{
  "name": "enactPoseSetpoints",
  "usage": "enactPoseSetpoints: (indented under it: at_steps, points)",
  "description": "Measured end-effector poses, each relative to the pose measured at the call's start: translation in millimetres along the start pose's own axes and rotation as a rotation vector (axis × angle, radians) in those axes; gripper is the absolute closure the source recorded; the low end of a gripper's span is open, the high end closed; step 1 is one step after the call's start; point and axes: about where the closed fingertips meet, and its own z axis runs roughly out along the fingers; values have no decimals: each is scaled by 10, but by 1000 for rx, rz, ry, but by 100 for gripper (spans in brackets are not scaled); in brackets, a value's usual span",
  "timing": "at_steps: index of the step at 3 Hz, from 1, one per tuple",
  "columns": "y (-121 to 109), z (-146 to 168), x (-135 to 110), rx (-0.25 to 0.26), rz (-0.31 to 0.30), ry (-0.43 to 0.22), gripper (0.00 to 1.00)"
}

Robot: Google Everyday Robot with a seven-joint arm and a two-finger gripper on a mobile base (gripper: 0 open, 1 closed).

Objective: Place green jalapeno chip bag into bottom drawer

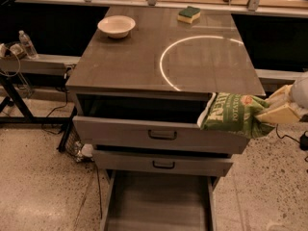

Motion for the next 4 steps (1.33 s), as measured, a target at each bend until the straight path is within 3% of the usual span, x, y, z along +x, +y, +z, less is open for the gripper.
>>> enactPoseSetpoints:
  at_steps: [1,2,3,4]
  points:
    - [24,41,28,-7,-1,-1,100]
    - [237,424,341,-65,-7,0,100]
    - [610,953,1005,-151,-32,36,100]
    - [739,1504,1524,-185,-37,33,100]
